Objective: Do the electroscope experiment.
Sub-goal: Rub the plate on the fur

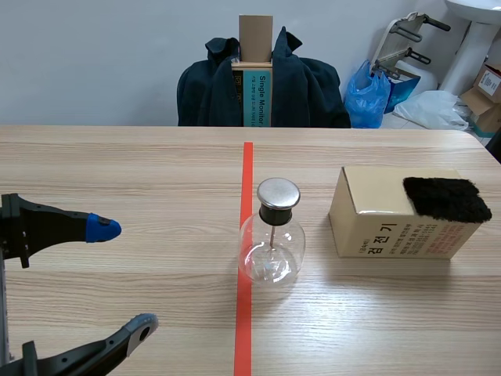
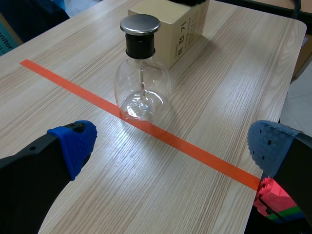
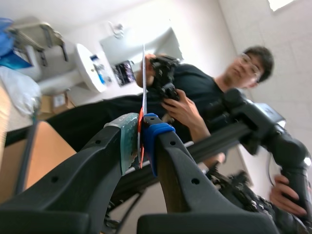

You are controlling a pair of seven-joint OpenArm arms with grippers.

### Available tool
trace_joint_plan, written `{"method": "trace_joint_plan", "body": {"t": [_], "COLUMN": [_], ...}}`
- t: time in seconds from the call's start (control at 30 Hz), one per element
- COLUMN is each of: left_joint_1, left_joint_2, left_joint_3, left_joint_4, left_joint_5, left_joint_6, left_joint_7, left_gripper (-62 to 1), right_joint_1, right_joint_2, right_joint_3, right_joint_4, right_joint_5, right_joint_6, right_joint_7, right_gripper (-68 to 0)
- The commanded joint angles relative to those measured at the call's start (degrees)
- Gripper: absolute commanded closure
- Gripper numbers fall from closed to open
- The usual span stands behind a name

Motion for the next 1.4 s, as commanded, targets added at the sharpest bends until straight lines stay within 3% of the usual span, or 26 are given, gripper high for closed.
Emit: {"method": "trace_joint_plan", "body": {"t": [0.0,0.43,1.17,1.37], "left_joint_1": [-0.15,-0.15,-0.15,-0.15], "left_joint_2": [0.26,0.26,0.26,0.26], "left_joint_3": [0.04,0.04,0.04,0.04], "left_joint_4": [0.24,0.24,0.24,0.24], "left_joint_5": [-0.52,-0.33,-0.33,-0.33], "left_joint_6": [-0.28,-0.26,-0.26,-0.26], "left_joint_7": [-0.96,-0.96,-0.96,-0.96], "left_gripper": [-62.3,-62.3,-62.3,-62.3], "right_joint_1": [1.27,3.37,2.38,2.38], "right_joint_2": [0.7,-2.67,-2.69,-2.71], "right_joint_3": [-0.79,-5.2,-5.18,-5.44], "right_joint_4": [-0.46,-16.7,-23.34,-23.34], "right_joint_5": [-0.72,-15.43,-20.52,-21.62], "right_joint_6": [-0.79,-0.79,-0.11,1.86], "right_joint_7": [1.11,7.98,4.22,15.76], "right_gripper": [-0.7,-0.7,-0.7,-0.7]}}
